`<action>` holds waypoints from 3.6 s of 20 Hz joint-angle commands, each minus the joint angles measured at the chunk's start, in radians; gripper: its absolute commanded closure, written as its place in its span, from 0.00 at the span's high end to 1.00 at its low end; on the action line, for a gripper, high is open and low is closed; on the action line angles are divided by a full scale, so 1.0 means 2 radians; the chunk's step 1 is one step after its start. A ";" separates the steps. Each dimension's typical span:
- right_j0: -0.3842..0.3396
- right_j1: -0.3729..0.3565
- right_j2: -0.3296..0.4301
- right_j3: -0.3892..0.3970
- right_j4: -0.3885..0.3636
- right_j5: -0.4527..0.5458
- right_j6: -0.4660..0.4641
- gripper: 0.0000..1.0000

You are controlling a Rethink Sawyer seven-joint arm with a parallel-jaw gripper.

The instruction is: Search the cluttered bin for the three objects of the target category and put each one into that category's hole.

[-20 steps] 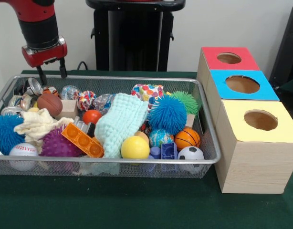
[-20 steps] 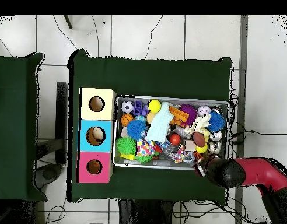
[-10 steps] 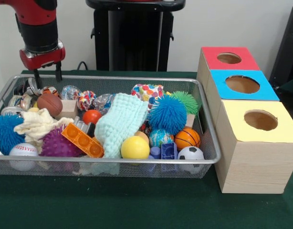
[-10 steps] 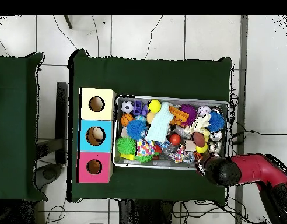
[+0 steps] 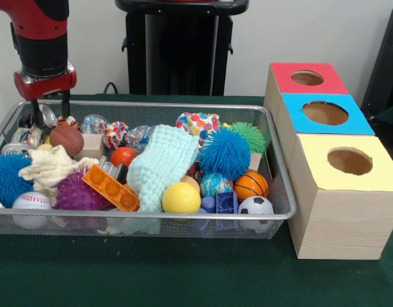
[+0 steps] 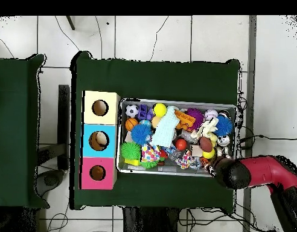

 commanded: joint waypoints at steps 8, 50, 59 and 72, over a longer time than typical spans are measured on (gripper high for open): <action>-0.005 0.057 -0.020 -0.058 -0.010 0.027 -0.156 1.00; -0.055 0.118 -0.071 -0.019 0.032 0.022 -0.132 1.00; -0.034 0.099 -0.093 -0.008 0.027 0.049 -0.124 1.00; 0.008 0.081 -0.121 -0.005 -0.002 0.038 -0.106 0.00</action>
